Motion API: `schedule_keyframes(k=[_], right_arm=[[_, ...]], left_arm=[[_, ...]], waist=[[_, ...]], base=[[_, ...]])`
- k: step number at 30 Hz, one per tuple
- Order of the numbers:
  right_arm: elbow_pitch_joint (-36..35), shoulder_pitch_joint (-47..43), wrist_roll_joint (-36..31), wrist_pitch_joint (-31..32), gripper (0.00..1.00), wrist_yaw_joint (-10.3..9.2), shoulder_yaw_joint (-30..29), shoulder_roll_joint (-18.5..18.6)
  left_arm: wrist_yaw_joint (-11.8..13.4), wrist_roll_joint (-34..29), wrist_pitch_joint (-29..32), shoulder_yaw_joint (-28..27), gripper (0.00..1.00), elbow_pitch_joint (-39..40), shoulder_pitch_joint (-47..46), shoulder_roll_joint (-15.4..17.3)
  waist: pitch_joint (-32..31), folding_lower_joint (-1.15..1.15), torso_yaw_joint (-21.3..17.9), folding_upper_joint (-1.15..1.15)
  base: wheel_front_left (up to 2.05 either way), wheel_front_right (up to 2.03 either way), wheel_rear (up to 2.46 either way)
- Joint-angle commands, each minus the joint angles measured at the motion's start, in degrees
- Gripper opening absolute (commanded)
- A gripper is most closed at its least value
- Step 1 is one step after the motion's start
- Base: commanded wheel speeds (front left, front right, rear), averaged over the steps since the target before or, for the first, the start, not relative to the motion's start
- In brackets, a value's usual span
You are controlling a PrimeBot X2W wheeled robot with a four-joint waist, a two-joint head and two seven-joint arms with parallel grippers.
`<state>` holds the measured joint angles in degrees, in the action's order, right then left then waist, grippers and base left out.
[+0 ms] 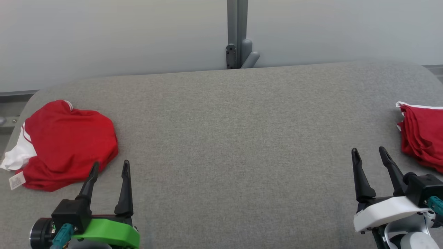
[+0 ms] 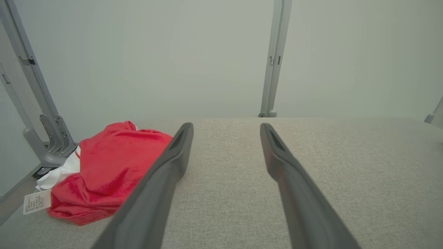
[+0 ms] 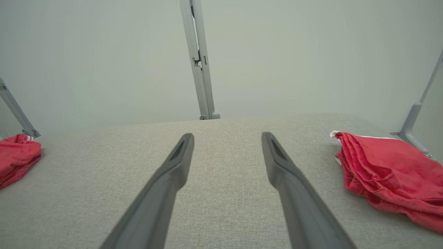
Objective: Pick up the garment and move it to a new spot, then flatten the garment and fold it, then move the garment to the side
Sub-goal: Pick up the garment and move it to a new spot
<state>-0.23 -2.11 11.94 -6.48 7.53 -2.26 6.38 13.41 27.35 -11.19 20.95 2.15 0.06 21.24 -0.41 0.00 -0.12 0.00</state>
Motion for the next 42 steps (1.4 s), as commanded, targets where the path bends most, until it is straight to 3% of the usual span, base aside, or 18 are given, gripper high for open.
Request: schedule_keyframes(k=[1, 9, 18, 33, 42], right_arm=[[-0.6, -0.2, -0.3, -0.3, 1.00, -0.08, 0.3, -0.2], [-0.6, -0.3, 0.2, -0.6, 1.00, -0.08, 2.3, -1.1], [0.2, 0.6, 0.6, -0.5, 1.00, -0.07, 5.4, -1.8], [1.5, 1.1, 0.9, -1.2, 1.00, -0.08, 6.7, -1.9], [0.2, 2.9, 0.6, -0.7, 1.00, -0.08, 6.7, -1.2]], left_arm=[[-0.4, -0.2, -0.2, -0.1, 1.00, 0.2, -1.3, 0.6], [-0.6, 0.8, -0.1, -0.7, 1.00, 0.5, -1.7, 1.1], [-0.7, 1.5, -0.3, -1.2, 1.00, 1.2, -1.0, 1.7], [-0.6, 1.7, -0.5, -0.9, 1.00, 1.8, -2.2, 2.0], [-0.2, 1.6, -1.2, -1.6, 1.00, 2.7, -4.5, 1.2]], waist=[[0.5, 0.00, 2.5, 0.00], [-0.3, 0.00, 10.5, 0.00], [-0.5, 0.00, 16.4, 0.00], [0.0, 0.00, 19.0, 0.00], [3.1, 0.00, 18.3, 0.00]], base=[[0.00, 0.00, 0.00], [0.00, 0.00, 0.00], [0.00, 0.00, 0.00], [0.00, 0.00, 0.00], [0.00, 0.00, 0.00]])
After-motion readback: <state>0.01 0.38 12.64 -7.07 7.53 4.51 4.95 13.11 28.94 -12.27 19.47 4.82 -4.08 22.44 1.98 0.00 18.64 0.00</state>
